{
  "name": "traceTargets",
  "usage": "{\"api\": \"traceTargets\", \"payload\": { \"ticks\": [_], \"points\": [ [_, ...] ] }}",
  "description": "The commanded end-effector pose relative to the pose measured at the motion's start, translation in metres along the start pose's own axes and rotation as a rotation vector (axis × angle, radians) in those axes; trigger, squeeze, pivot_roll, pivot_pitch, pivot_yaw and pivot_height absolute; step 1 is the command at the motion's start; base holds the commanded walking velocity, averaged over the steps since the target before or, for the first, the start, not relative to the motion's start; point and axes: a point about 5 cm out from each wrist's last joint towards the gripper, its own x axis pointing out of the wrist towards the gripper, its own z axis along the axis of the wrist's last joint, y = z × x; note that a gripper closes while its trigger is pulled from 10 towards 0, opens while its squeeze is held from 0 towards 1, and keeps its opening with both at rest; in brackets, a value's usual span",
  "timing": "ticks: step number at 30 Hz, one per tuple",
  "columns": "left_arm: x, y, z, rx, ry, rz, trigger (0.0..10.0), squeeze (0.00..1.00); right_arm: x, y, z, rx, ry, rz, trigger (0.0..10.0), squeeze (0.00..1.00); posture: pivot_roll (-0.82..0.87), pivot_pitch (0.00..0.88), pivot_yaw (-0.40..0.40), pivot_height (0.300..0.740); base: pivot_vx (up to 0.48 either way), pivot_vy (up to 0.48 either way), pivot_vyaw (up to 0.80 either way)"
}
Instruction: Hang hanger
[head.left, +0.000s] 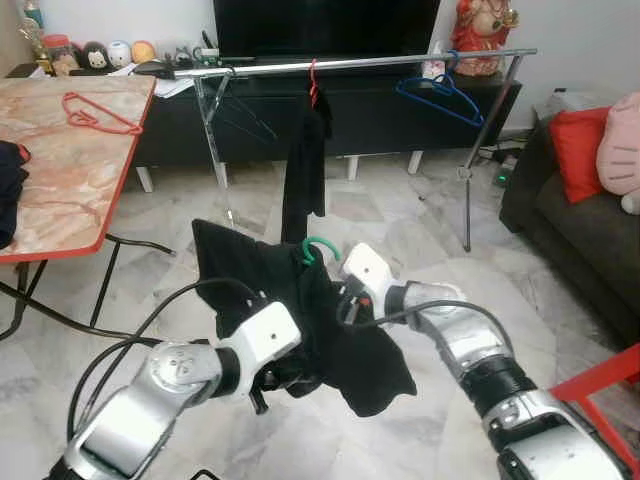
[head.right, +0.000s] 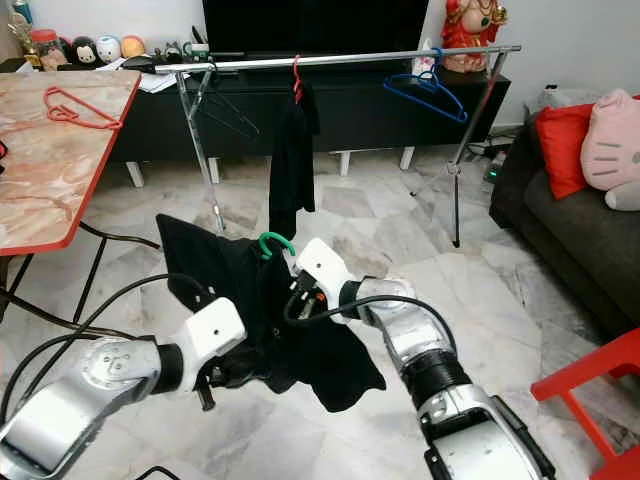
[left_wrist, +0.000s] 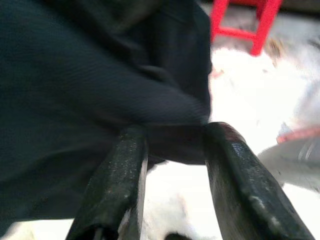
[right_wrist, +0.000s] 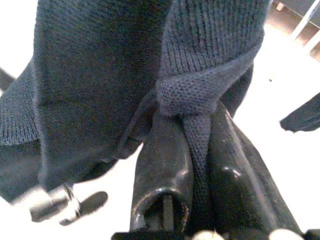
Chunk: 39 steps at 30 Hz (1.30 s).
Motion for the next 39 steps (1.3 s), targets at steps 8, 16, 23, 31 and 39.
{"api": "traceTargets", "payload": {
  "ticks": [8,16,23,31,39],
  "points": [
    [-0.034,0.014,0.012,-0.037,-0.139,0.017,10.0,1.00,-0.021,-0.002,0.002,-0.117,-0.030,0.156,0.0,0.00,0.05,0.000,-0.061,0.740,0.000,0.000,0.00],
    [-0.047,0.022,0.023,-0.041,-0.222,0.008,10.0,1.00,-0.028,0.004,-0.008,-0.166,0.028,0.281,0.0,0.00,0.05,0.000,-0.061,0.740,0.000,0.000,0.00],
    [-0.043,0.013,0.023,-0.044,-0.232,-0.086,10.0,1.00,-0.028,0.012,-0.012,-0.196,0.051,0.371,0.0,0.00,0.05,0.000,-0.062,0.740,0.000,0.000,0.00],
    [-0.035,0.009,0.018,-0.044,-0.202,-0.135,10.0,1.00,-0.027,0.015,-0.012,-0.230,0.068,0.412,0.0,0.00,0.05,0.000,-0.064,0.740,0.000,0.000,0.00],
    [-0.031,0.013,0.010,-0.042,-0.157,-0.121,10.0,1.00,-0.029,0.015,-0.009,-0.238,0.060,0.420,0.0,0.00,0.04,0.000,-0.065,0.740,0.000,0.000,0.00]
  ]
}}
